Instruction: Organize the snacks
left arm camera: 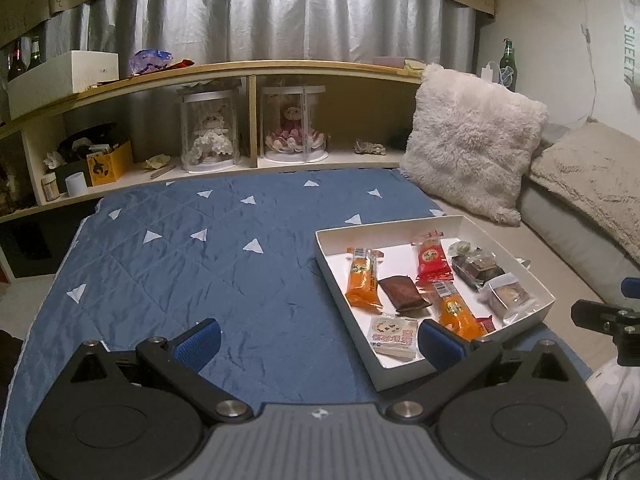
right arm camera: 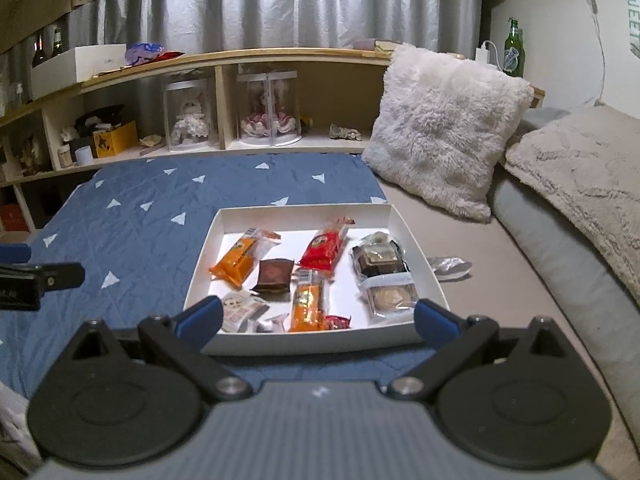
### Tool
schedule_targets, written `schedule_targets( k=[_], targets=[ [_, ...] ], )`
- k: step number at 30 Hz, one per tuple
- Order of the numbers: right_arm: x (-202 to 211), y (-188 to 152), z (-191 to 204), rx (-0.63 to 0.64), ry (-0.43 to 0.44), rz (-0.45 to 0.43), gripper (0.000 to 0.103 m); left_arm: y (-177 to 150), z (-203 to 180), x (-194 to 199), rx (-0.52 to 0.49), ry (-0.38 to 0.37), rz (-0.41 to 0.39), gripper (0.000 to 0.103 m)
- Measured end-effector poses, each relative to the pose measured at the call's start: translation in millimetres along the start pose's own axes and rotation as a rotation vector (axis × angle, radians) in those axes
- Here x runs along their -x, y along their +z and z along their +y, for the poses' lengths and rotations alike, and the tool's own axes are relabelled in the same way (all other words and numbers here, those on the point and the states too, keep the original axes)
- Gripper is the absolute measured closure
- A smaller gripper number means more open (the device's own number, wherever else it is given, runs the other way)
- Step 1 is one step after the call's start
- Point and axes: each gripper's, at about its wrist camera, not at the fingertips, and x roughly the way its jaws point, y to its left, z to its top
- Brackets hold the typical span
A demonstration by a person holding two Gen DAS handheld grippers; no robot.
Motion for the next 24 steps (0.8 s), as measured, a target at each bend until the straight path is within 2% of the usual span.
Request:
schedule_targets(
  k=[24],
  targets=[
    [-1.5,-7.4,-0.6,-0.018,0.009,-0.012,0.001,-6.3,2.2,-0.5,0.006,0.001,0.003,0.000]
  ],
)
